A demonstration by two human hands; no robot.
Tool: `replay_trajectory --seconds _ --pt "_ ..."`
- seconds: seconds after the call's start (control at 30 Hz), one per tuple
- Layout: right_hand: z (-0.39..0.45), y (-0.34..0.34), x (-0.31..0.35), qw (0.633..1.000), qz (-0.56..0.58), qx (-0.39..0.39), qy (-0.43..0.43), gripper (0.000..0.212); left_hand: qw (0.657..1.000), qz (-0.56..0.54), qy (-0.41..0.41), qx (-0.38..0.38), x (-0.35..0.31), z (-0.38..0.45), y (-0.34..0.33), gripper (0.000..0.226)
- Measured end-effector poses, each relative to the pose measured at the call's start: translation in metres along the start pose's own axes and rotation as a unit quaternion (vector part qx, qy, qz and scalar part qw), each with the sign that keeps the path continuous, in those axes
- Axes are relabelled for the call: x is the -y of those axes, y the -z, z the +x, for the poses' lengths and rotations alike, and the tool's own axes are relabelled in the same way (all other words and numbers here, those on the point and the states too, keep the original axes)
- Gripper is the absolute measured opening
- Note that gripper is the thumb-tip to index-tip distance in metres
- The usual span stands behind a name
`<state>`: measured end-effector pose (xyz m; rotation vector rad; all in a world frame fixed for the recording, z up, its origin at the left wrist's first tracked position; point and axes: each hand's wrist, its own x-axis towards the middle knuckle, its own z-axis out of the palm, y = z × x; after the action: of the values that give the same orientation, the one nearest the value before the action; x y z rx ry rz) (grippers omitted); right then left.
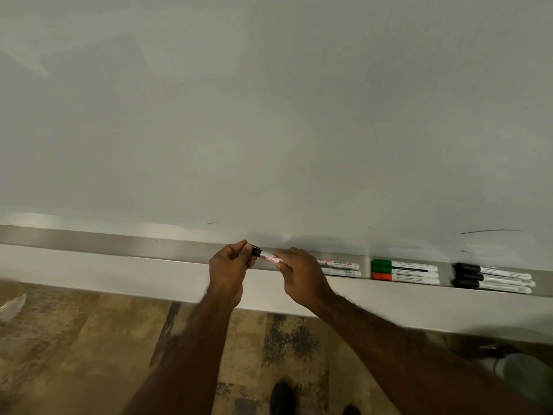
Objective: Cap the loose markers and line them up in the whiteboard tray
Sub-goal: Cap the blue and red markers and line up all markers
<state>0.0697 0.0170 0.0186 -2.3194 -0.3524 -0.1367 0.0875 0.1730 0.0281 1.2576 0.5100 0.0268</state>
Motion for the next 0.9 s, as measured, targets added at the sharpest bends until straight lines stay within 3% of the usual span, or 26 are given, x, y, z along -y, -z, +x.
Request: replay_trajectory --seconds 0.17,0.3,0.4,0.57,0.73,0.9 --pt "-0.006 0.036 -0.019 1.000 0.022 0.014 -0.016 0.024 0.997 0.027 0.006 0.067 -0.005 -0.006 -0.029 0.018" --pt "0.001 0.065 -0.040 0.997 -0.044 0.035 -0.044 0.025 0.992 0.074 0.015 0.101 0.001 -0.006 -0.042 0.013" --pt "-0.003 0.074 -0.052 0.990 -0.088 -0.008 -0.108 0.025 0.982 0.172 -0.015 0.072 0.016 -0.004 -0.058 0.015" --pt "-0.019 0.070 -0.056 0.970 -0.100 -0.088 -0.204 0.028 0.933 0.346 -0.100 0.028 0.040 -0.008 -0.078 0.019" --pt "-0.025 0.067 -0.059 0.951 -0.051 -0.120 -0.281 0.039 0.911 0.397 -0.110 0.007 0.056 -0.010 -0.083 0.026" --pt "-0.034 0.074 -0.076 0.941 -0.060 -0.136 -0.304 0.030 0.887 0.439 -0.141 0.014 0.061 -0.010 -0.080 0.025"
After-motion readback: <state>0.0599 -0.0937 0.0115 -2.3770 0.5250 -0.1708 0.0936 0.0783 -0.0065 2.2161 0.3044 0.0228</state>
